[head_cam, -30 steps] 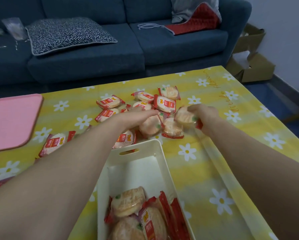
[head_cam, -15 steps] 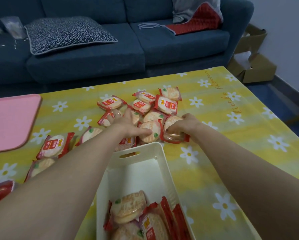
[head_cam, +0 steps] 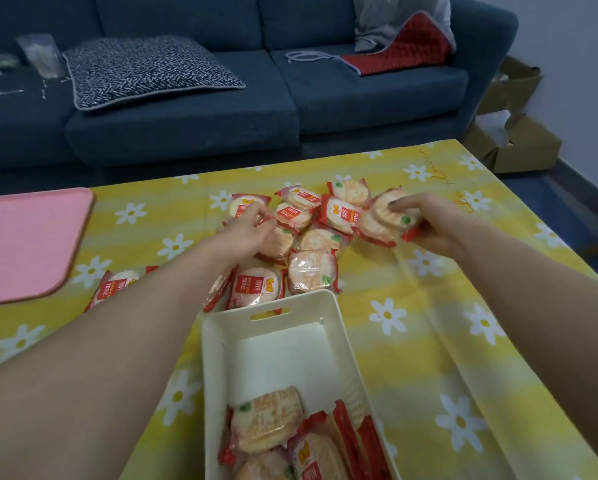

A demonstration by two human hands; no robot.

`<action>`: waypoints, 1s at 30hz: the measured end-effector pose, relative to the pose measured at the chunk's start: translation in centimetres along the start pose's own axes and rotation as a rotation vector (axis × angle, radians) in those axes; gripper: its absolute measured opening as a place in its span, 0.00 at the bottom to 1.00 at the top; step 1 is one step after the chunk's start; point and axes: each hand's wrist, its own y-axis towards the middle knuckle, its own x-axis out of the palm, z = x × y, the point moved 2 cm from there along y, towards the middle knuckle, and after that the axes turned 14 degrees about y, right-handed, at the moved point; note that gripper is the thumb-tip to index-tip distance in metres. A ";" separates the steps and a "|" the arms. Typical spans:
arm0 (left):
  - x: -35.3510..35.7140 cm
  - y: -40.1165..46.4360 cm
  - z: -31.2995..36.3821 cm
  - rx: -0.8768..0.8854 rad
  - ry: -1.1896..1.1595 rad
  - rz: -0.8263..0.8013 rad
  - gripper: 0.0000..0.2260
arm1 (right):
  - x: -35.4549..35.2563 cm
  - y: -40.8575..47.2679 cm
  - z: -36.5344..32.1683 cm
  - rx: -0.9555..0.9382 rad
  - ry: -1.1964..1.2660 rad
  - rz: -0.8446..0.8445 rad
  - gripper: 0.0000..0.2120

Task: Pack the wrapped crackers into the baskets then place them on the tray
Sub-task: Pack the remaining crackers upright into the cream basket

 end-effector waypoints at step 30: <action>1.8 3.8 3.3 -0.155 -0.041 -0.073 0.40 | 5.7 2.9 2.7 0.063 -0.741 -0.297 0.35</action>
